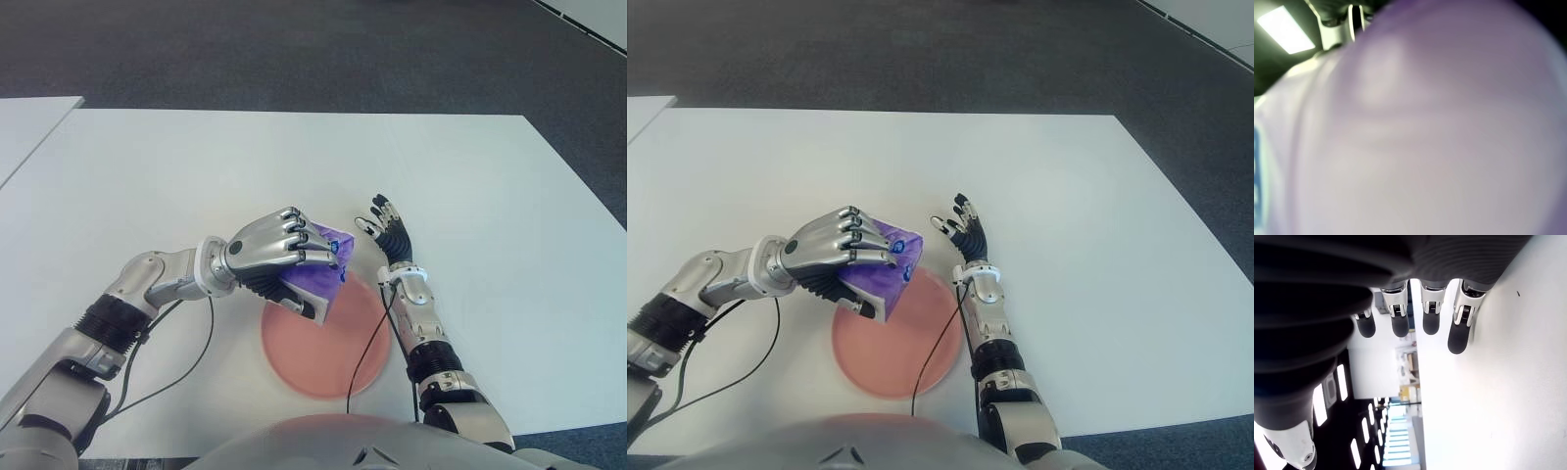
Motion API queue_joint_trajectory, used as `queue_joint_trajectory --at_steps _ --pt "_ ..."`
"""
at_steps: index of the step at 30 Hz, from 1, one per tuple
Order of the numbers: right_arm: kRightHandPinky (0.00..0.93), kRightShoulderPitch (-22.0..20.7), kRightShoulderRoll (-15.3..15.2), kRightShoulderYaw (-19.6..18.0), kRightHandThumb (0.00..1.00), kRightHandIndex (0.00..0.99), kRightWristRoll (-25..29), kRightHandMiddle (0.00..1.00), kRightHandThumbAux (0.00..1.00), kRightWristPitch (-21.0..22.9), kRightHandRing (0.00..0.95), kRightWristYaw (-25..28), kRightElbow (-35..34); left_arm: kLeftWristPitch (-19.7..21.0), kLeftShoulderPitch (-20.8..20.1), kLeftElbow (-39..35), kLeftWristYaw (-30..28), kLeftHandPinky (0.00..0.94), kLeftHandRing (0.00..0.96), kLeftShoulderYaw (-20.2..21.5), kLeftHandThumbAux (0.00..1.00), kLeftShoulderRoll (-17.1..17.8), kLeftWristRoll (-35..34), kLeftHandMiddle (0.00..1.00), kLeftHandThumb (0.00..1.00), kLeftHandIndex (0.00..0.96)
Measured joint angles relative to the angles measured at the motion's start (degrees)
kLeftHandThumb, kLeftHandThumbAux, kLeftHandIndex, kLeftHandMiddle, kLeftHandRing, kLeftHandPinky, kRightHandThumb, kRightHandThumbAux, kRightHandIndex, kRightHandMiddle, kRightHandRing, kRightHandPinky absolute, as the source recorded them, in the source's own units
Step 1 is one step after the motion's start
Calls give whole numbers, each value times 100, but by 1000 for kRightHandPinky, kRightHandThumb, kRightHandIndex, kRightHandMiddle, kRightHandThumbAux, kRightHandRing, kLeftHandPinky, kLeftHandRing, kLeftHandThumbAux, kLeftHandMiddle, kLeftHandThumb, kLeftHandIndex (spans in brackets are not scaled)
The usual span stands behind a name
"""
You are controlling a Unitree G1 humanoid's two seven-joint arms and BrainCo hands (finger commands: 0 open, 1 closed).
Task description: Put the tissue paper into the plate.
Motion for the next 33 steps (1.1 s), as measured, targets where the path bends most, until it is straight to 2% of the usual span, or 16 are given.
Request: queue_joint_trajectory --at_steps 6,15,33 --pt "3 -3 -3 18 45 57 -18 57 695 -9 20 -18 27 -50 76 -93 6 879 887 131 706 -16 406 877 712 441" --pt "0 -8 -8 84 22 50 -78 54 694 -71 16 -41 60 -248 85 -140 4 876 888 240 706 -147 438 883 711 441" --pt "17 37 4 134 28 57 -100 55 690 -35 23 -108 -22 -292 67 -74 -85 881 895 248 708 -181 584 897 708 440"
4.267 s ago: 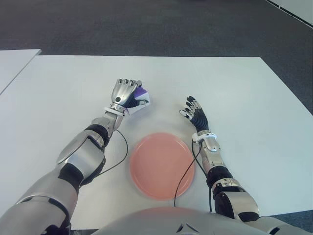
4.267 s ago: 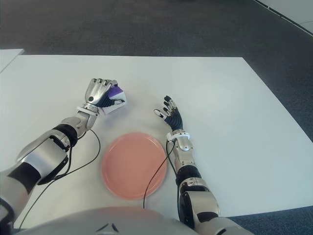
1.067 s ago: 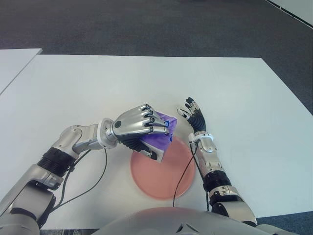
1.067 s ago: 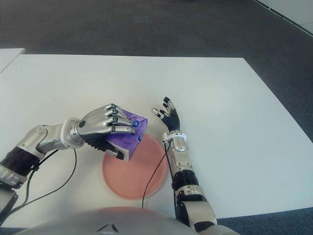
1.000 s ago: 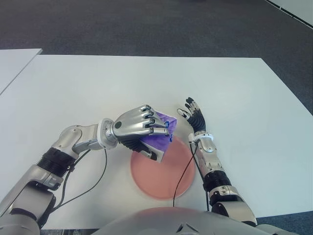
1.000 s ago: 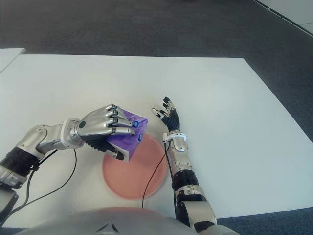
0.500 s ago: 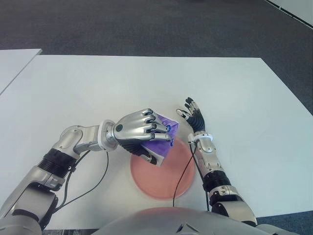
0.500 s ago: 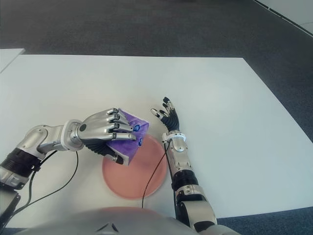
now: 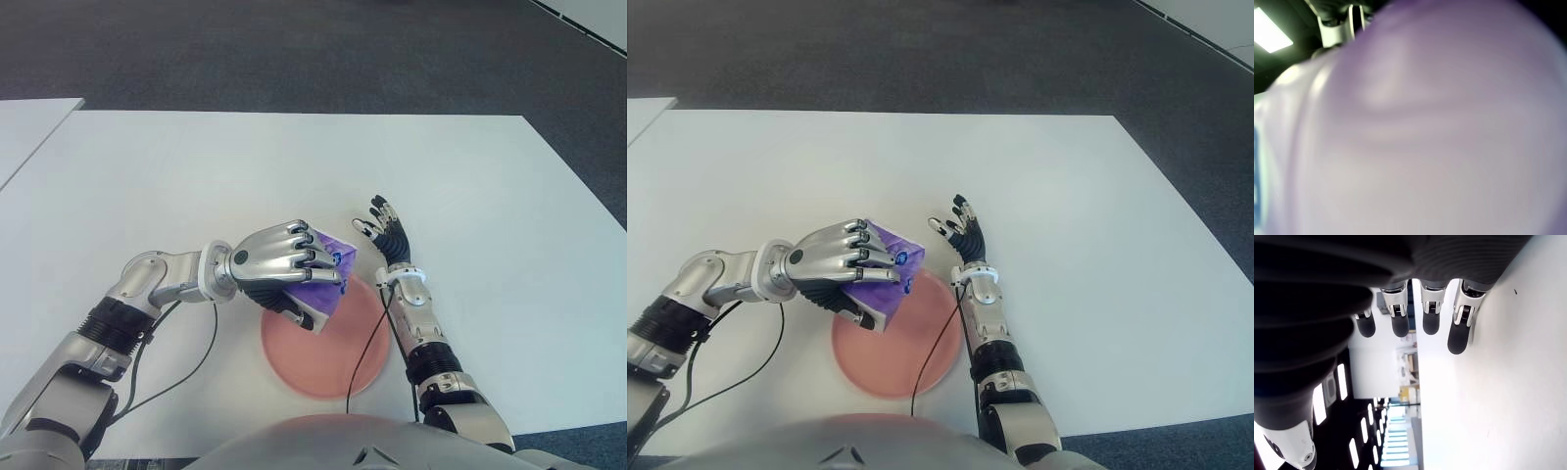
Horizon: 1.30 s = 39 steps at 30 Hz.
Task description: Put the tissue paper into the plate.
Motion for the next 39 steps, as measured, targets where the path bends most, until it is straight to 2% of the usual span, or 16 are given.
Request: queue_joint_trajectory --at_steps 33,39 --pt "5 8 45 -11 25 55 20 55 693 19 17 1 -20 6 21 22 -192 881 896 0 711 18 72 888 706 440" --pt "9 17 53 -11 37 52 18 52 689 74 18 -10 -83 66 248 -70 -159 882 898 11 710 -23 122 888 706 440"
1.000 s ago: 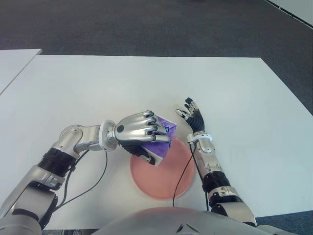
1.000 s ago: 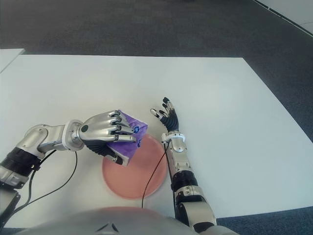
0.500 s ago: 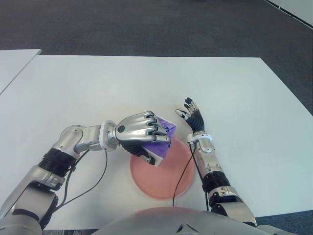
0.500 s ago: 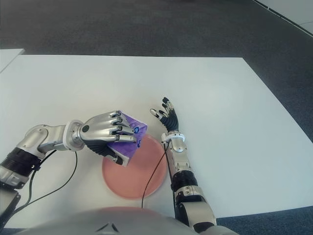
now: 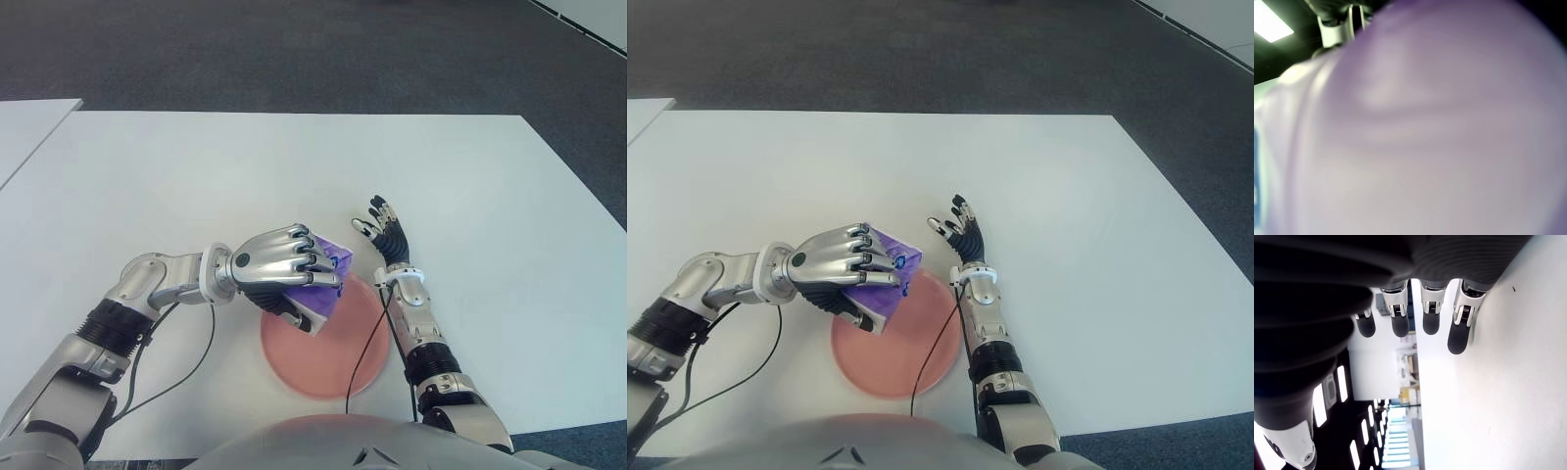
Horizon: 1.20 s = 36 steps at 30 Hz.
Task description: Put the tissue paper into the plate.
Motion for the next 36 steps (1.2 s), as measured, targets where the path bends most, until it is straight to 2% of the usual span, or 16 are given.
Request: queue_joint_trajectory --at_steps 7,11,17,36 --pt "1 40 -5 -1 31 48 3 50 692 17 17 6 -87 -53 215 -3 2 872 892 -33 709 -105 21 884 707 441" --pt "1 59 -7 10 25 48 -8 51 700 54 17 5 -123 -108 210 47 -11 874 891 -107 707 -212 -25 881 710 441" --pt "2 121 -7 34 16 48 -18 51 711 95 16 21 -232 -198 200 154 -327 874 888 -333 703 -412 -230 867 715 443" --pt "0 235 14 69 7 41 -23 45 712 138 0 47 -385 -321 162 417 -543 880 869 -459 695 -628 -296 813 716 442"
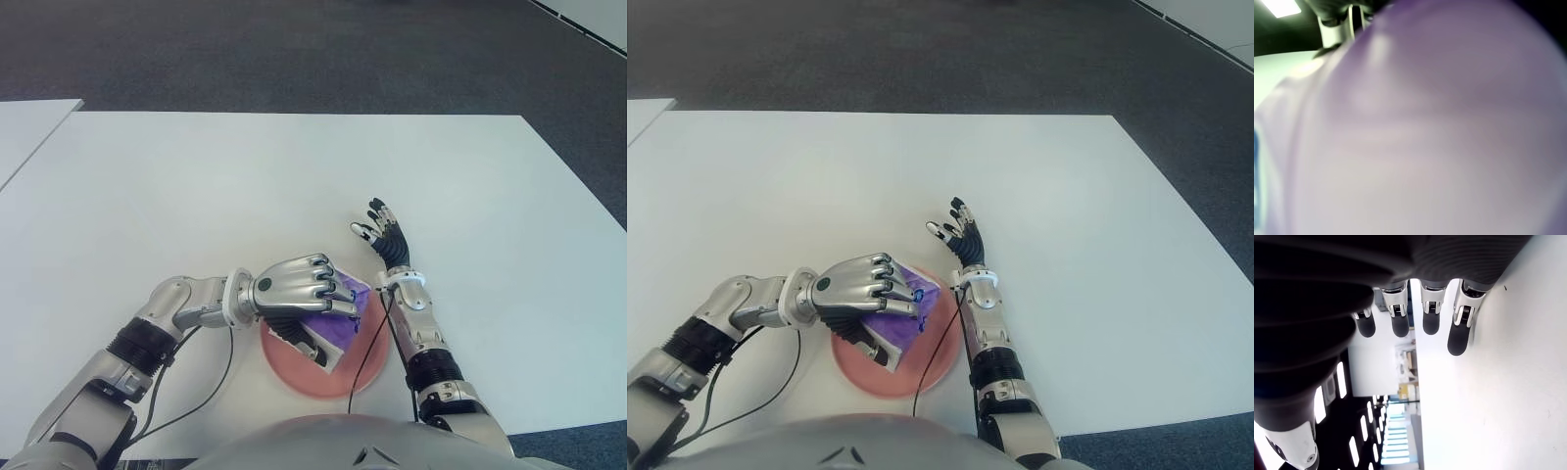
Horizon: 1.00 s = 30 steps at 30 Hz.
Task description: Put the tissue paper into the plate.
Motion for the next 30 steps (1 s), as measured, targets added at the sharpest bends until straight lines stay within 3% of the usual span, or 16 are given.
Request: queue_joint_trajectory --at_steps 5,8,13,15,16,17,18,19,22,30 --pt "0 14 13 33 5 41 -22 48 715 1 0 -35 -15 -112 -78 91 30 884 873 1 696 -72 67 820 717 441" --pt "0 25 18 43 8 41 -24 47 717 1 0 -36 -23 -233 -149 234 30 834 839 4 699 -123 -33 809 717 440" --pt "0 31 31 48 10 41 -24 45 716 2 1 -37 -33 -353 -181 391 19 649 703 37 702 -275 -545 719 712 437" --pt "0 28 36 46 10 43 -24 44 718 9 1 -48 -34 -311 -171 360 -24 507 564 63 706 -330 -689 586 700 429" --pt "0 24 40 46 11 45 -24 46 721 15 3 -59 -32 -243 -157 315 -69 337 395 93 710 -343 -699 431 690 421" --pt "0 20 44 45 10 46 -25 47 722 15 4 -74 -30 -151 -134 230 -115 275 335 128 712 -344 -665 375 686 418" --pt "0 20 46 45 9 50 -28 52 722 14 7 -92 -28 -38 -104 126 -168 176 214 181 666 -337 -578 240 492 286" --pt "0 19 49 45 8 53 -34 55 722 13 9 -106 -21 85 -74 10 -208 112 137 225 638 -324 -470 153 363 201" --pt "0 15 61 45 10 61 -65 62 719 -26 15 -154 23 418 38 -296 -259 36 44 311 576 -240 -78 50 194 65" --pt "0 9 82 35 2 66 -80 65 728 -151 12 -187 127 1035 316 -623 -258 1 2 339 478 -51 502 2 72 3"
